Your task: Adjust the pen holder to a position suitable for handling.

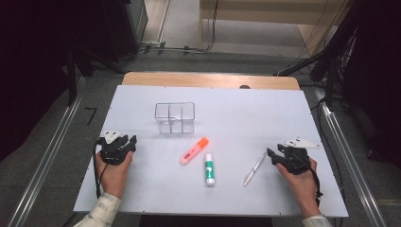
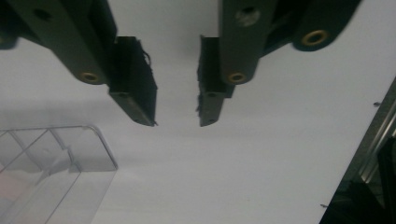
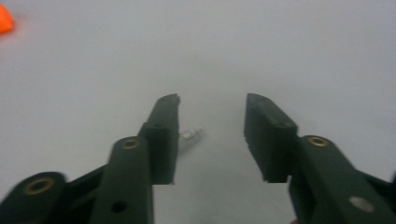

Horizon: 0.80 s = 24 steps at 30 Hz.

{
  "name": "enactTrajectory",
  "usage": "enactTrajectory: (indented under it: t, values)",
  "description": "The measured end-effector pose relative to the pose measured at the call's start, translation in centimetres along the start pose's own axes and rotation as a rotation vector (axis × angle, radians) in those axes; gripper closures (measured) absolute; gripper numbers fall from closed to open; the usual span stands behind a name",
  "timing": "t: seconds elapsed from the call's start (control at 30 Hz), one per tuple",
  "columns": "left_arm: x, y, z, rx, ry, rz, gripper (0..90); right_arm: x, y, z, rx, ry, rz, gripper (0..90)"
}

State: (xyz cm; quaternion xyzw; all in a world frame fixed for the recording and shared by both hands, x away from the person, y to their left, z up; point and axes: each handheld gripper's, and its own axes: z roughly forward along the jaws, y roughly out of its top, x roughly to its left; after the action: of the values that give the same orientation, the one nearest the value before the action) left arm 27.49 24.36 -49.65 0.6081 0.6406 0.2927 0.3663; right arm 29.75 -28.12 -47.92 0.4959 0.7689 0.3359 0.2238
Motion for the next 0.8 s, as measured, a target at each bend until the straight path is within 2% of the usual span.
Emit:
enactTrajectory:
  t: [0.07, 0.2, 0.33, 0.47, 0.6, 0.8]
  values:
    - [0.2, 0.2, 0.4, 0.003, -0.003, -0.005, 77.1, 0.7, 0.9, 0.6, -0.002, 0.013, -0.018, 64.3]
    - [0.1, 0.6, 0.9, 0.004, 0.003, 0.000, 86.7, 1.9, 2.7, 2.0, -0.014, 0.051, -0.035, 80.0]
    - [-0.1, 1.0, 1.4, 0.000, 0.014, 0.014, 90.0, 3.3, 4.4, 3.5, -0.028, 0.072, -0.047, 87.4]
    - [-0.4, 1.3, 1.9, -0.006, 0.010, 0.011, 90.0, 4.4, 5.8, 4.8, -0.042, 0.089, -0.052, 87.8]
    - [-0.6, 1.6, 2.3, -0.009, 0.009, 0.013, 90.0, 5.6, 7.0, 6.3, -0.034, 0.122, -0.052, 87.9]
    - [-1.3, 2.3, 3.3, -0.009, -0.009, 0.013, 90.0, 7.5, 8.9, 7.9, -0.031, 0.144, -0.079, 87.9]
